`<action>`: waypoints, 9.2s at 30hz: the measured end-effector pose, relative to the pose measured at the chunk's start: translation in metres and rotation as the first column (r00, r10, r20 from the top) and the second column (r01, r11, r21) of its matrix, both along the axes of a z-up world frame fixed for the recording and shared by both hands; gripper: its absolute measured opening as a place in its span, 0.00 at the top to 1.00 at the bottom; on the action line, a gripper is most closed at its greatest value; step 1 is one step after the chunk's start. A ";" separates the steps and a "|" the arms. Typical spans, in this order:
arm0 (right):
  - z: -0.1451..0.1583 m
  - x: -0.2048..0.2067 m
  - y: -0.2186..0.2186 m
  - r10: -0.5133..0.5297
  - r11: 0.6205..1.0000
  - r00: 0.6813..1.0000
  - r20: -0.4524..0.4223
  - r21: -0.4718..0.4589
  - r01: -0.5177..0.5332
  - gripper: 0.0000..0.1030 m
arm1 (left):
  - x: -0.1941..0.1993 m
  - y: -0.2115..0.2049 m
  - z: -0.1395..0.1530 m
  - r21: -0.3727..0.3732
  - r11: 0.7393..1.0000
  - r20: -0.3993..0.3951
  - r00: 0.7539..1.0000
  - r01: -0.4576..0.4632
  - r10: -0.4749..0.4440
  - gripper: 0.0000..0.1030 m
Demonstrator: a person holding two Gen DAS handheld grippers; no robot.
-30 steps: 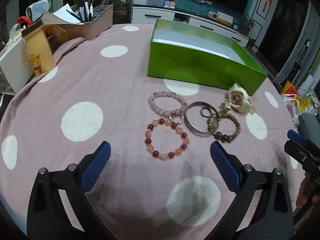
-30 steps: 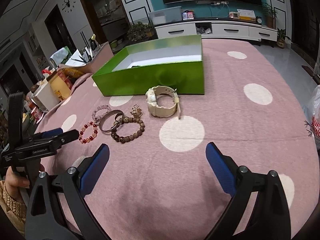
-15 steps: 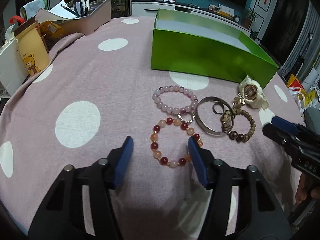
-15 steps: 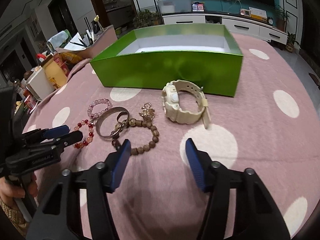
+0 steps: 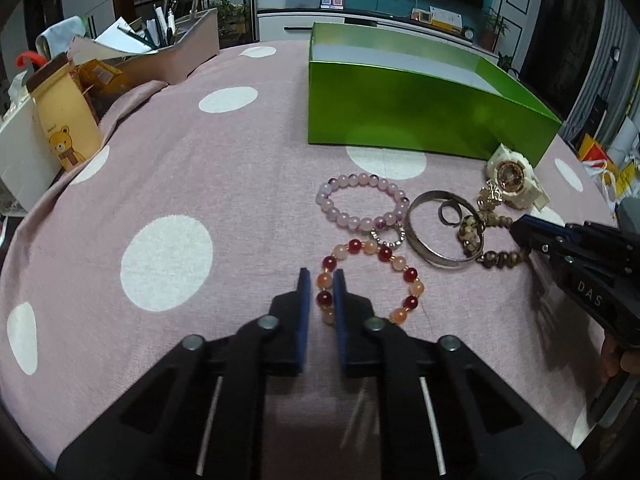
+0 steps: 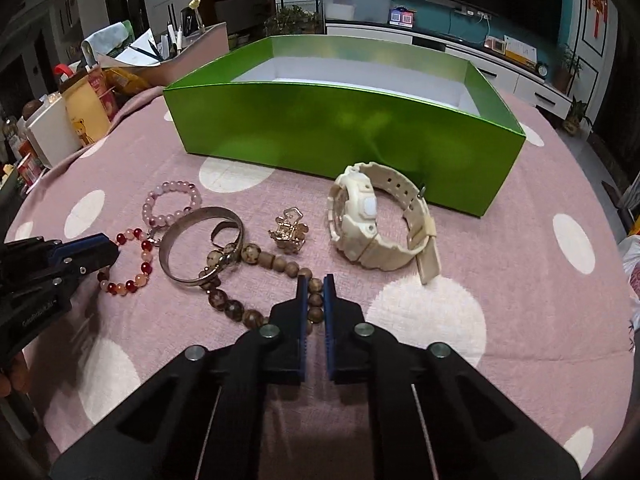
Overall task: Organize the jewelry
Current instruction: 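Grasp the red-and-peach bead bracelet with the left tool while the right tool grasps the brown bead bracelet, then carry both bead bracelets over the green box and lower them inside, then open both tools to release the bracelets and withdraw from the box, then grasp the pink bead bracelet with the left tool while the right tool grasps the cream watch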
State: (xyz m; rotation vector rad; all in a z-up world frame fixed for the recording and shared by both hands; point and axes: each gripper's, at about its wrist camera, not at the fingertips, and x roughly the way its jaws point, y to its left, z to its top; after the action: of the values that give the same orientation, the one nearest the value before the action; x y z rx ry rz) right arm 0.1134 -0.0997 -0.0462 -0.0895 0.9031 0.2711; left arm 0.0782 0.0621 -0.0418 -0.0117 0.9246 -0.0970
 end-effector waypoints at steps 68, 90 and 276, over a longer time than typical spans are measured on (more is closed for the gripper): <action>0.162 -0.011 -0.084 -0.092 0.991 0.924 0.370 0.127 0.047 0.93 | 0.074 -0.068 0.135 -0.070 0.991 0.190 0.977 0.111 -0.096 0.93; 0.158 0.057 -0.067 -0.069 0.994 0.935 0.347 0.107 0.033 0.93 | 0.141 -0.095 0.144 -0.020 0.991 0.208 0.970 0.135 -0.128 0.93; 0.016 0.031 -0.032 0.128 0.988 0.986 0.106 0.070 -0.136 0.83 | 0.060 -0.010 0.025 -0.109 0.994 0.033 0.999 -0.009 0.012 0.93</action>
State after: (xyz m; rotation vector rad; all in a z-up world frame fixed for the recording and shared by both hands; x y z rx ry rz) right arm 0.1448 -0.1313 -0.0304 -0.0909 0.7861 0.4213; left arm 0.1385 0.0520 -0.0168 -0.1162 0.8850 -0.1376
